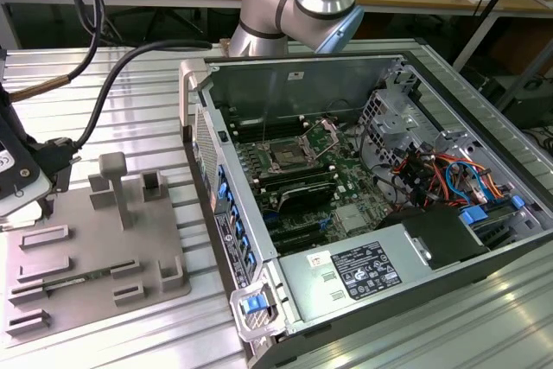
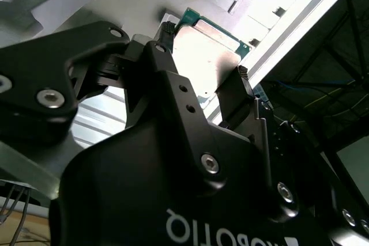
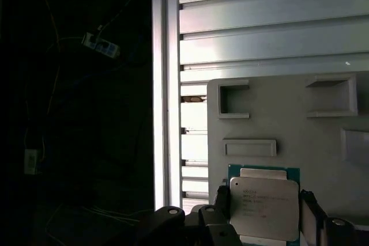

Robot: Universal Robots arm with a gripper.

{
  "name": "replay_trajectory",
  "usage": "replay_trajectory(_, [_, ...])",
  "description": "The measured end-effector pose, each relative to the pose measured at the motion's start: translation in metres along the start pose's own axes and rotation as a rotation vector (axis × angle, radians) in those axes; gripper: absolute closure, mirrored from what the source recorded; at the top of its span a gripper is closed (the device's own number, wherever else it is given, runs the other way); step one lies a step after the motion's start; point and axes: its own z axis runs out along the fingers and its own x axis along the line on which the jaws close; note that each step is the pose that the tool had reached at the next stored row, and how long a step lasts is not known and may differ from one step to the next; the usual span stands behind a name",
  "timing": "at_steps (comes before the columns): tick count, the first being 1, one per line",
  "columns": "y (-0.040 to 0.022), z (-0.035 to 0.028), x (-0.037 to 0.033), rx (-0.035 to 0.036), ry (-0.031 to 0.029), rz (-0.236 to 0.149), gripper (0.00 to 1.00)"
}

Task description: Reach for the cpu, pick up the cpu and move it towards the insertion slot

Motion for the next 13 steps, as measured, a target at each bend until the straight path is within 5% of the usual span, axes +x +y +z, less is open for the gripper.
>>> replay_trajectory(13, [0.0003,-0.0083,-0.0001,0.0,-0.0001,0.0,0.45])
